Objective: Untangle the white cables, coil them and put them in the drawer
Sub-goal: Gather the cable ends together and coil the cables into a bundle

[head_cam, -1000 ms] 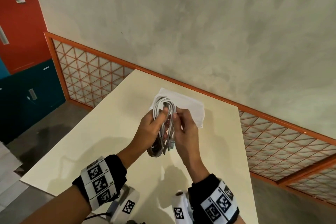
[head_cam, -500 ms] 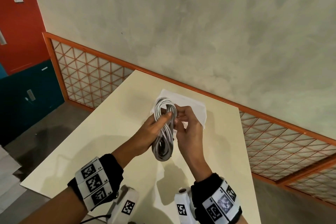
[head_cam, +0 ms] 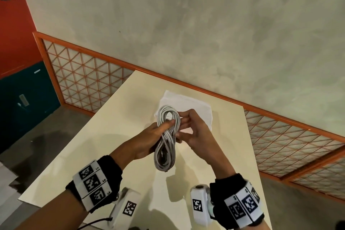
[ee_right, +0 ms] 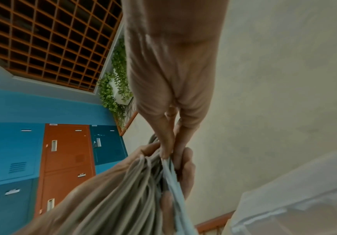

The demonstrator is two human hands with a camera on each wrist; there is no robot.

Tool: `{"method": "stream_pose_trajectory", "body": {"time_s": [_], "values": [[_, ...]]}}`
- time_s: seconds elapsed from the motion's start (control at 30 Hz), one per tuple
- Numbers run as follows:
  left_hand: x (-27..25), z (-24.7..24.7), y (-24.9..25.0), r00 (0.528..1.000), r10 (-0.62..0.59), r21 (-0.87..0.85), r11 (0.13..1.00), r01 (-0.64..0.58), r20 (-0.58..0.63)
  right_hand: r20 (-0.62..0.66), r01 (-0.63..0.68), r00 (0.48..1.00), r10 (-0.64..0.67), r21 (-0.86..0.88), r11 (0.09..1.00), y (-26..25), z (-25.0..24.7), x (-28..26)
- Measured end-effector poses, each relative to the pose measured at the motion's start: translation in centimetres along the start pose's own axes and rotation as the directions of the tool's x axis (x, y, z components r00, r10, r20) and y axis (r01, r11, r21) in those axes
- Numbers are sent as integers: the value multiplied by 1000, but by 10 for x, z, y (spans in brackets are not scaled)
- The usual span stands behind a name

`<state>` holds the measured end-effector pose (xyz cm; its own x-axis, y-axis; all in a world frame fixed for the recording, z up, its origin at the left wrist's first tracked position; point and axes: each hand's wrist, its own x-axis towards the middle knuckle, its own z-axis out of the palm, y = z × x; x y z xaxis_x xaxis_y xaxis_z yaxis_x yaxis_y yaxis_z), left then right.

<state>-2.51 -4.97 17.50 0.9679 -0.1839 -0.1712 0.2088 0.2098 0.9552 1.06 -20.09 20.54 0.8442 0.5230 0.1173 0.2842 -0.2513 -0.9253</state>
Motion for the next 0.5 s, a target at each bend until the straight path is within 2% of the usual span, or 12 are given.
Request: {"method": "stream_pose_trajectory", "body": {"time_s": [0.07, 0.17, 0.27, 0.4, 0.5], "values": [[2, 0, 0, 999, -24, -4, 1000, 24, 41, -25, 6, 1000, -6, -20, 1000, -2, 1, 1], [2, -2, 2, 990, -93, 11, 996, 93, 109, -90, 43, 994, -58, -160, 986, 1, 6, 1], [5, -8, 3, 979, -155, 57, 987, 149, 132, -143, 63, 985, -94, -211, 976, 8, 9, 2], [7, -16, 6, 961, -227, 226, 956, 189, 157, -156, 29, 986, -62, -210, 977, 15, 6, 3], [7, -18, 6, 957, -220, 349, 926, 144, 190, -146, 24, 987, -63, -252, 968, 18, 3, 5]]}}
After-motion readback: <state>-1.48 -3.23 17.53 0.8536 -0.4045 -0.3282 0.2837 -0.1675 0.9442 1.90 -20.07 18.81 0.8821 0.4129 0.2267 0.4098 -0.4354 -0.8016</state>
